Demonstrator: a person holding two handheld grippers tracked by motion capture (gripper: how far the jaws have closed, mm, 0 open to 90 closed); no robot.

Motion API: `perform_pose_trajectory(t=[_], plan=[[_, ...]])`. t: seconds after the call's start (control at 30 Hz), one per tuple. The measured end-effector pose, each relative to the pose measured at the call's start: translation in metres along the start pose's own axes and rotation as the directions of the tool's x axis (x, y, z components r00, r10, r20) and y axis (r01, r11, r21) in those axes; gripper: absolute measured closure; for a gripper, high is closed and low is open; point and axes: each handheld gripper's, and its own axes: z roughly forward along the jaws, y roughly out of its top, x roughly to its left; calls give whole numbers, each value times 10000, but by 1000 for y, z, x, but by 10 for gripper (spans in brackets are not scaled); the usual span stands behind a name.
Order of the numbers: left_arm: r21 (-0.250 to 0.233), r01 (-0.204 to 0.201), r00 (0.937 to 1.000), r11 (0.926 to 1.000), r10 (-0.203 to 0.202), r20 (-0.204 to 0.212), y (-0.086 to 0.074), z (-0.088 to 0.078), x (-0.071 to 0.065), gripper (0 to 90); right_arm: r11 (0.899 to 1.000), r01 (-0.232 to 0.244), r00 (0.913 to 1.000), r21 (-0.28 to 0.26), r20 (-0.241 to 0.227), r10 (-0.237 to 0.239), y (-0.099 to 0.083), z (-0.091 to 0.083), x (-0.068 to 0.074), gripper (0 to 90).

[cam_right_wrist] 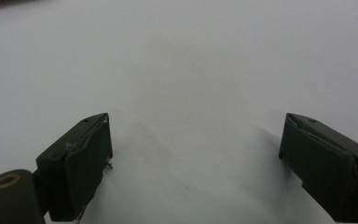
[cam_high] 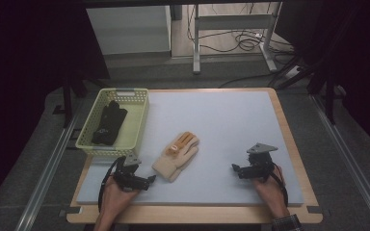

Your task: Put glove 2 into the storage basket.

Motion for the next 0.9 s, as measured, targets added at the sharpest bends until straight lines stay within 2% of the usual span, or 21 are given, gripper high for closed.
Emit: perform_pose_trajectory(t=[0.2, 0.33, 0.47, 0.6, 0.67, 0.9], plan=[[244, -135, 9998, 9996, 132, 123, 2, -5, -1, 40, 10000, -14, 10000, 0, 10, 14, 0, 0, 0, 91], [150, -104, 9996, 9998, 100, 245, 4, -11, -4, 23, 10000, 0, 10000, 1, 18, 0, 0, 0, 0, 91], [78, -42, 9983, 10000, 37, 579, 8, -18, -6, 19, 10000, 1, 10000, 1, 19, -2, 0, 0, 0, 91], [101, -195, 9965, 9998, 186, 813, 14, -22, -10, 12, 10000, 5, 10000, -2, 27, -5, 0, 0, 0, 91], [92, -423, 9947, 9991, 413, 945, 21, -23, -16, 2, 10000, 15, 10000, 1, 33, -15, 0, 0, 1, 91], [259, -742, 9900, 9969, 705, 1219, 45, -17, -27, 0, 10000, 15, 10000, -7, 28, -15, 0, 0, 0, 91]])
